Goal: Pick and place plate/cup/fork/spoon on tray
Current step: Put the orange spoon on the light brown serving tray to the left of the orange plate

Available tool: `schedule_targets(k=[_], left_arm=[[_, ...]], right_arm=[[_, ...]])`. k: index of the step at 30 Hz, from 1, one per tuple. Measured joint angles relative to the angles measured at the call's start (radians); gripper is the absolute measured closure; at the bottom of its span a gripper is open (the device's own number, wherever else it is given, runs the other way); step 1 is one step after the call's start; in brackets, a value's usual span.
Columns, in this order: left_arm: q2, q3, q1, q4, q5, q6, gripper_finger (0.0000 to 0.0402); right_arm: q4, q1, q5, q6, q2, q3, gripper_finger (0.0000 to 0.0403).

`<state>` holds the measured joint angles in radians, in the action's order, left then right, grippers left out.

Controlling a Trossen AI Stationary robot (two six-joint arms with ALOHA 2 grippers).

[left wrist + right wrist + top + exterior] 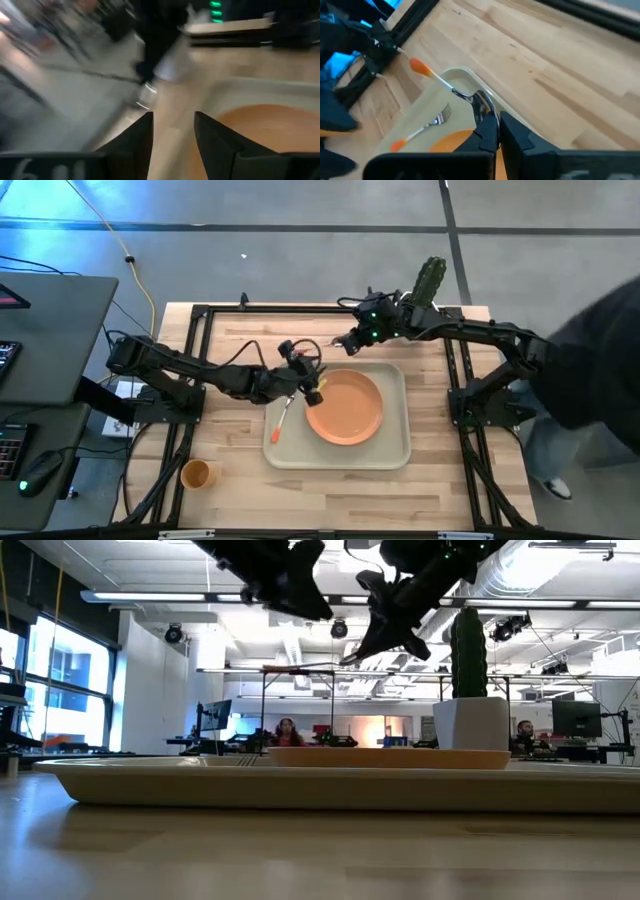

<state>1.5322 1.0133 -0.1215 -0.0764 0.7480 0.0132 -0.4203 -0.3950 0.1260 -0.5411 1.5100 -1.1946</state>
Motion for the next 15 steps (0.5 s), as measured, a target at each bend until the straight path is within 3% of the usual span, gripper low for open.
schedule_targets(k=[9,12,15], left_arm=[[-0.074,0.026,0.109,0.089,-0.416,-0.356,0.0243],[-0.121,0.027,0.166,0.098,-0.554,-0.403,0.0243],[-0.145,0.027,0.228,0.087,-0.784,-0.405,0.0248]], right_arm=[[-0.101,0.006,0.019,0.213,-0.056,0.000,0.0403],[-0.141,0.016,0.082,0.301,-0.080,0.000,0.0403],[-0.167,0.031,0.155,0.348,-0.098,-0.001,0.0403]])
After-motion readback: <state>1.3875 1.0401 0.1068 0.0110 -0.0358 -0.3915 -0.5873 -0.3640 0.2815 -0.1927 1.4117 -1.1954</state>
